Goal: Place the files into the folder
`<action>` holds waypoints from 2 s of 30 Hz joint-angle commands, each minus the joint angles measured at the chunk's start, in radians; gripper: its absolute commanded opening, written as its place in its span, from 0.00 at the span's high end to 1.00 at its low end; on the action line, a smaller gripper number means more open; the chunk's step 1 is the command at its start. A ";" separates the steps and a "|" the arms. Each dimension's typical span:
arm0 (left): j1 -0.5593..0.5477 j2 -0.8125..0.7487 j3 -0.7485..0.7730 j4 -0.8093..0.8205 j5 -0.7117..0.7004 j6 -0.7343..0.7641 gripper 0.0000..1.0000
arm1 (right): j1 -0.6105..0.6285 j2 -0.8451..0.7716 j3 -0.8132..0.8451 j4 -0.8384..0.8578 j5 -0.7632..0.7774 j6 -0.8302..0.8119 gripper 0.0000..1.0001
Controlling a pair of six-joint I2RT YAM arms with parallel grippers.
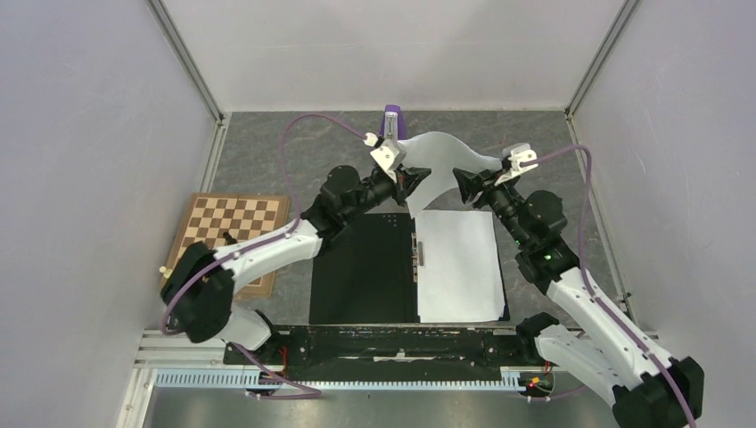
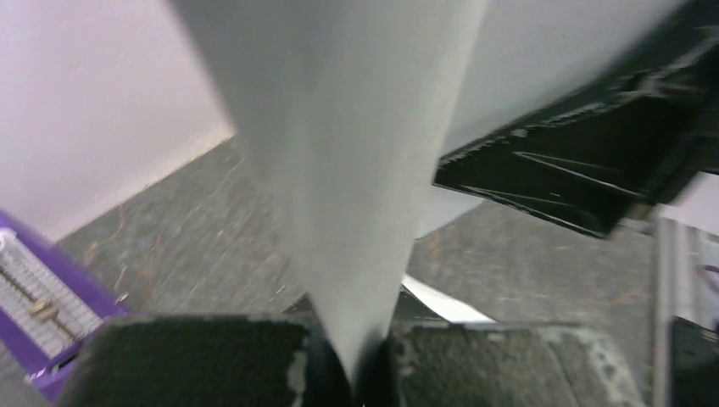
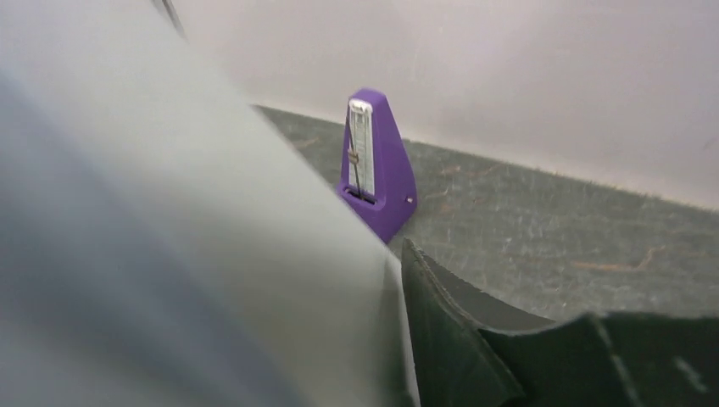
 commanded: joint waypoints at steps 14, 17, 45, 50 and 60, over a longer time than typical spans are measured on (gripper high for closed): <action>0.022 -0.387 0.076 -0.408 0.445 -0.079 0.98 | 0.001 -0.235 0.240 -0.363 -0.352 0.084 0.50; 0.022 -0.371 0.078 -0.394 0.454 -0.111 0.98 | 0.001 -0.237 0.243 -0.366 -0.389 0.128 0.50; -0.027 0.413 0.318 -0.663 0.210 -0.816 0.91 | 0.001 0.149 0.202 -0.945 0.298 0.193 1.00; -0.041 0.478 0.345 -0.768 0.175 -0.807 0.88 | 0.000 0.189 0.114 -0.884 0.284 0.198 1.00; -0.041 0.473 0.365 -0.841 0.156 -0.777 0.63 | -0.005 0.276 0.093 -0.840 0.299 0.163 1.00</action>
